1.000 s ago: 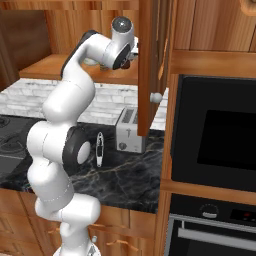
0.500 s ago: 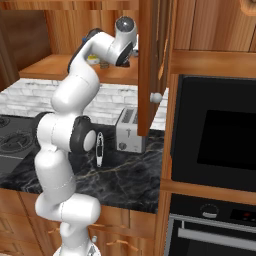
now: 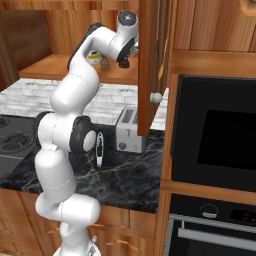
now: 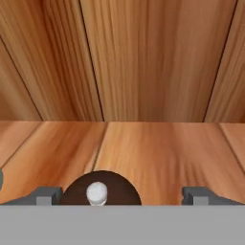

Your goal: There are various items on the counter. Only move the condiments/shakers into the cabinet.

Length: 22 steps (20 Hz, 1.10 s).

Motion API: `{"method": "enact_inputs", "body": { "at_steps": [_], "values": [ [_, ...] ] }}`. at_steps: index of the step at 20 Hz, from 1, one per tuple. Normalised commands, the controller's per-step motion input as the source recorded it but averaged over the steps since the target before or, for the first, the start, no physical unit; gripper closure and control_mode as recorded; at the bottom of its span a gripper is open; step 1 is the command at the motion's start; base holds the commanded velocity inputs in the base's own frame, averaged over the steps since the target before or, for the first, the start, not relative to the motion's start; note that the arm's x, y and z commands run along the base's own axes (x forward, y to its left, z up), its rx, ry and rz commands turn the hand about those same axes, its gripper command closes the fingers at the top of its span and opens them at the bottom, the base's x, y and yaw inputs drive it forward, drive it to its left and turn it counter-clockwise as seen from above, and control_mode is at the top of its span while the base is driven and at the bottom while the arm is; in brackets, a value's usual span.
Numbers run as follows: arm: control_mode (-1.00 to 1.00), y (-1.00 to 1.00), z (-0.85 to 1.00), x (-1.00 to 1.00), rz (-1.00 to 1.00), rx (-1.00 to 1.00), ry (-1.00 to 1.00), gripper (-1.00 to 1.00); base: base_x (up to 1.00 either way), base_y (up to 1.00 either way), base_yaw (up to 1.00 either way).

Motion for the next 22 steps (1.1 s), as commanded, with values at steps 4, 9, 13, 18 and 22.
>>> {"method": "enact_inputs", "body": {
  "at_steps": [4, 9, 13, 18, 22],
  "values": [
    [-1.0, 0.0, -0.1, -1.0, 0.0, 0.0, -0.16, -1.0, 0.0, 0.0, 0.0],
    [-1.0, 0.0, -0.25, -1.0, 0.0, 0.0, -0.25, -1.0, 0.0, 0.0, 0.0],
    [-1.0, 0.08, -0.52, -1.0, 0.0, 0.0, -0.27, -1.0, 0.0, 0.0, 0.0],
    [-1.0, 0.24, -0.58, -1.0, 0.03, -0.02, -0.11, -1.0, 0.0, 0.0, 0.0],
    [-1.0, -0.12, -0.28, -0.44, -0.03, 0.01, 0.05, -1.0, 0.0, 0.0, 0.0]
  ]
}}
